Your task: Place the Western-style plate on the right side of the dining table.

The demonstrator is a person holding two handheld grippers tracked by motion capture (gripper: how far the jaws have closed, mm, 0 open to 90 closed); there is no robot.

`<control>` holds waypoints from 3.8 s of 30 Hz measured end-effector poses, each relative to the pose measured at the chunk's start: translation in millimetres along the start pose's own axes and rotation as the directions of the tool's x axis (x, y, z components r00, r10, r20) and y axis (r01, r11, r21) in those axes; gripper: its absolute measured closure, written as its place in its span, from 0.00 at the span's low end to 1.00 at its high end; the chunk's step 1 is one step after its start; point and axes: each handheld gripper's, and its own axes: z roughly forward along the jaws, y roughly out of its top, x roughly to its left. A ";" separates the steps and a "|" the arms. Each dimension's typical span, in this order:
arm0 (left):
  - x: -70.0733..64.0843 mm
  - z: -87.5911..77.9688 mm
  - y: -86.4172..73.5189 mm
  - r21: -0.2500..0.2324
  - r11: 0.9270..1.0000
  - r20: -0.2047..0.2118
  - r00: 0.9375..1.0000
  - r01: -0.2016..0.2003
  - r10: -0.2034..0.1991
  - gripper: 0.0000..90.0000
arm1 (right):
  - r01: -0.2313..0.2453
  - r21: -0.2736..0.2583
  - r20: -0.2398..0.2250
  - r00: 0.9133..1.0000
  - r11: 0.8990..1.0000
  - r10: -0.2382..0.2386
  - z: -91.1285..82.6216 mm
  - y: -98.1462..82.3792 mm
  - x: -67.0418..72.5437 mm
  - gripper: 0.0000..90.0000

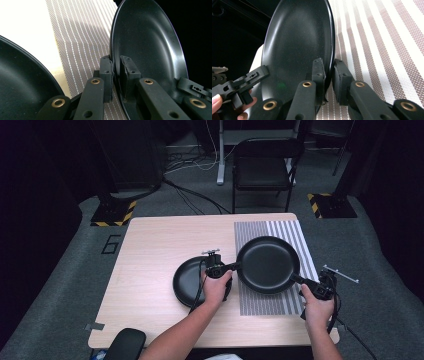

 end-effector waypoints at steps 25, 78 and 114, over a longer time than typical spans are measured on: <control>8.5 22.4 0.6 0.036 0.999 -0.021 1.000 0.022 -0.021 0.90 | -0.041 0.016 0.021 0.999 0.999 0.041 11.8 3.8 -18.2 0.90; 11.7 74.7 14.5 0.094 0.995 -0.124 0.992 0.037 -0.025 0.90 | -0.192 0.046 0.031 0.981 0.980 0.191 45.2 16.8 -60.8 0.91; 11.2 92.9 24.6 0.182 0.983 -0.224 0.974 0.014 0.028 0.88 | -0.188 0.065 0.097 0.979 0.980 0.182 61.9 18.3 -66.7 0.88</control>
